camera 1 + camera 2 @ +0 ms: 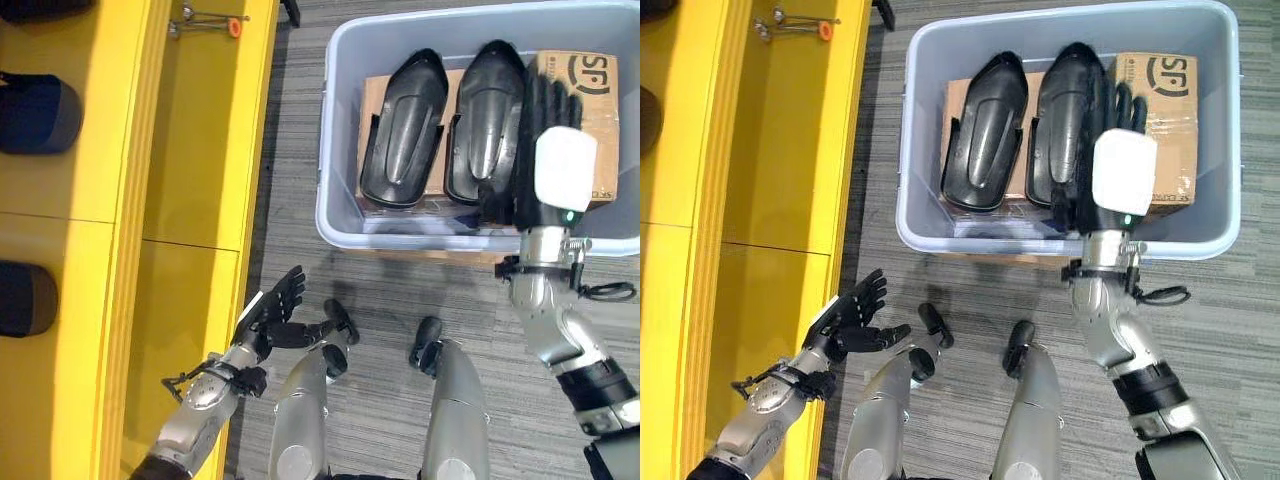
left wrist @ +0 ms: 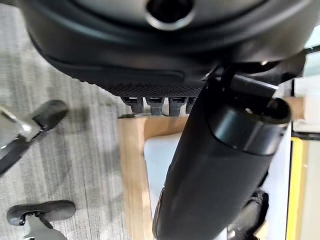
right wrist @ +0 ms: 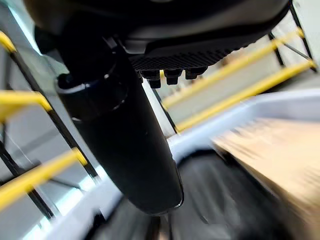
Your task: Move parts from the plastic box to the shelf.
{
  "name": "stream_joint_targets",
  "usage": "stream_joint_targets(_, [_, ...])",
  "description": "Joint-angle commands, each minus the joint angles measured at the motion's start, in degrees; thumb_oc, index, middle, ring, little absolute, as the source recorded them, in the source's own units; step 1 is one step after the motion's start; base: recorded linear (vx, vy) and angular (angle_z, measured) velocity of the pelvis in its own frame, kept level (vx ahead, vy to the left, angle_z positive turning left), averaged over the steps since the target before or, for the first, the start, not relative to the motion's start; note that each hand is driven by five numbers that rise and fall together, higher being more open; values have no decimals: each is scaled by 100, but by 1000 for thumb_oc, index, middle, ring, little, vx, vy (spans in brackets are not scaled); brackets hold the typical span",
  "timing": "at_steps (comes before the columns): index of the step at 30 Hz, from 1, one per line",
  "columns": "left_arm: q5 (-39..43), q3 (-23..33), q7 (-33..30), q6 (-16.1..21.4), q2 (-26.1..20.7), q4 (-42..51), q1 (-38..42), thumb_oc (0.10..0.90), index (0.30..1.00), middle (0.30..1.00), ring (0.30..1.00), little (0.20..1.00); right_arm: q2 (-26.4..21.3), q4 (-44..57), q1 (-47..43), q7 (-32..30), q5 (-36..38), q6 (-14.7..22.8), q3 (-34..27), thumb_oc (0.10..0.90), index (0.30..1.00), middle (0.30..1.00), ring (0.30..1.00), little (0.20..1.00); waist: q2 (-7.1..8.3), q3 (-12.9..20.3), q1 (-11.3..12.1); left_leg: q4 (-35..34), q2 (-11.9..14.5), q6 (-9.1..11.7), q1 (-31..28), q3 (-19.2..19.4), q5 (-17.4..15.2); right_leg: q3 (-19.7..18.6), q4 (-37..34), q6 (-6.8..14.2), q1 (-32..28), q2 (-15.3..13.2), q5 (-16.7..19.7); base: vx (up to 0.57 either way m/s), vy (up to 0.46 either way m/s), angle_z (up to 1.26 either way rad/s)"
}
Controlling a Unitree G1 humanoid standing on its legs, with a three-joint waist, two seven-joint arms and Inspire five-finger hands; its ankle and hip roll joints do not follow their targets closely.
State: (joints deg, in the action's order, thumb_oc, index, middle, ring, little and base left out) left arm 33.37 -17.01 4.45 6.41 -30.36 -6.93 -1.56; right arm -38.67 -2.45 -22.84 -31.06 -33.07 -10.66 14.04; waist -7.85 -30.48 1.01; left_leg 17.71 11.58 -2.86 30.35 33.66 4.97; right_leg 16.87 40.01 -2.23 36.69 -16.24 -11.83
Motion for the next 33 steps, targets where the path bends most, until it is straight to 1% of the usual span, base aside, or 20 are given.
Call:
stream_joint_targets(1, [-68, 358, 130, 620, -165, 415, -167, 900, 1000, 1000, 1000, 1000, -348, 764, -581, -81, -207, 607, -78, 900, 1000, 1000, 1000, 1000, 22, 68, -111, 347, 498, 741, -453, -736, -1005, -163, -84, 712, -82, -103, -228, -47, -37, -6])
stream_joint_targets(5, [-64, 332, 15, 558, -276, 514, -116, 900, 1000, 1000, 1000, 1000, -420, 840, -604, -89, -193, 465, 160, 900, 1000, 1000, 1000, 1000, 54, 68, -71, 363, 490, 741, -337, -779, -1001, -112, -91, 710, -26, -86, -213, -36, -42, -1])
stream_joint_targets(9, [-147, 334, -14, 650, -286, 479, -94, 900, 1000, 1000, 1000, 1000, -475, 769, -631, -121, -239, 517, 240, 900, 1000, 1000, 1000, 1000, 64, 68, -48, 378, 496, 746, -199, -803, -976, -88, -73, 707, 74, -89, -200, -28, -13, 5])
stream_joint_targets(11, [-119, 331, -62, 578, -317, 528, -61, 900, 1000, 1000, 1000, 1000, -521, 781, -669, -87, -242, 504, 288, 900, 1000, 1000, 1000, 1000, 62, 68, -23, 419, 508, 756, -94, -816, -974, -61, -29, 709, 161, -109, -198, -28, -18, 5])
stream_joint_targets(19, [-72, 311, -93, 519, -348, 592, 37, 900, 1000, 1000, 1000, 1000, -506, 664, -934, -113, -382, 413, 491, 900, 1000, 1000, 1000, 1000, 45, 68, 70, 432, 490, 762, 56, -854, -949, 39, 37, 696, 273, -128, -202, -3, -2, 1])
stream_joint_targets(24, [-62, 310, -21, 445, -358, 589, 117, 900, 1000, 1000, 1000, 1000, -479, 401, -1173, -132, -466, 220, 641, 900, 1000, 1000, 1000, 1000, 36, 68, 134, 432, 496, 771, 91, -880, -935, 90, 76, 686, 296, -153, -210, -4, -12, 4])
stream_joint_targets(25, [-79, 301, 5, 421, -364, 598, 150, 900, 1000, 1000, 1000, 1000, -470, 280, -1239, -112, -434, 121, 681, 900, 1000, 1000, 1000, 1000, 31, 68, 152, 423, 501, 769, 106, -883, -925, 109, 80, 687, 308, -170, -207, -10, -15, 4])
stream_joint_targets(31, [-85, 310, 38, 407, -375, 570, 180, 900, 1000, 1000, 1000, 1000, -440, -202, -1343, -79, -460, 53, 736, 900, 1000, 1000, 1000, 1000, 15, 68, 198, 423, 506, 778, 155, -917, -903, 149, 110, 676, 342, -201, -204, -6, -5, 4])
stream_joint_targets(32, [-111, 319, 55, 408, -368, 554, 188, 900, 1000, 1000, 1000, 1000, -435, -259, -1352, -101, -502, 6, 751, 900, 1000, 1000, 1000, 1000, 14, 68, 204, 420, 505, 780, 155, -921, -900, 154, 110, 676, 341, -201, -203, 0, 0, 0])
stream_joint_targets(33, [-118, 309, 46, 398, -370, 538, 213, 900, 1000, 1000, 1000, 1000, -424, -371, -1361, -196, -556, -221, 789, 900, 1000, 1000, 1000, 1000, 13, 68, 210, 405, 514, 784, 154, -910, -889, 170, 100, 681, 337, -210, -195, 0, 0, 0])
